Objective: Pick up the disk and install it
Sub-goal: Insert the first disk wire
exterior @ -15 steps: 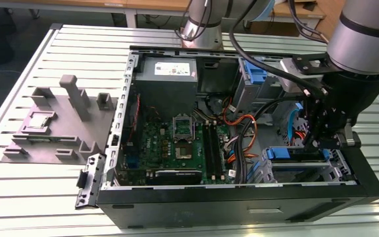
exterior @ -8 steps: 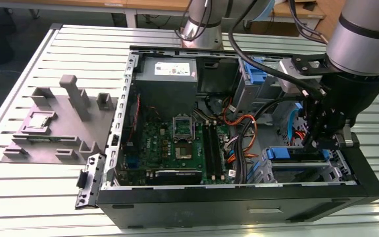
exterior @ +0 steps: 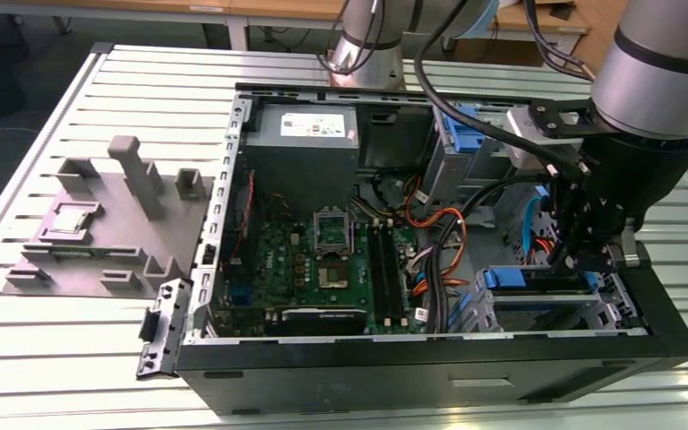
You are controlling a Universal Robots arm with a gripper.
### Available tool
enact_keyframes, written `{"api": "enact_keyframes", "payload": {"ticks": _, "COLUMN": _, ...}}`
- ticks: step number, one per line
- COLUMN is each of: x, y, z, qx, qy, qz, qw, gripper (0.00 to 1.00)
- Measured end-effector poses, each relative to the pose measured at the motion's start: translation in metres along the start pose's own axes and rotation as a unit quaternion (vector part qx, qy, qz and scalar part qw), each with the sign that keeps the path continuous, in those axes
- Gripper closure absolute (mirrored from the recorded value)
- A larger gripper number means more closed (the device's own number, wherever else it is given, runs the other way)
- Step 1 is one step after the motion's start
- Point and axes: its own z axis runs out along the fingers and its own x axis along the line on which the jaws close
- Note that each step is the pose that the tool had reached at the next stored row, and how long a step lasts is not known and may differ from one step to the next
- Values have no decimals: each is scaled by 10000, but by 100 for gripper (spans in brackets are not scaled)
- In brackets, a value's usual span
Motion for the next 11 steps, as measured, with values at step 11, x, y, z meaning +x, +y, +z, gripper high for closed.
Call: {"api": "enact_keyframes", "payload": {"ticks": 11, "x": -3, "y": -24, "z": 26, "qx": -144, "qy": 10, "qz": 42, "qw": 9999, "gripper": 83}}
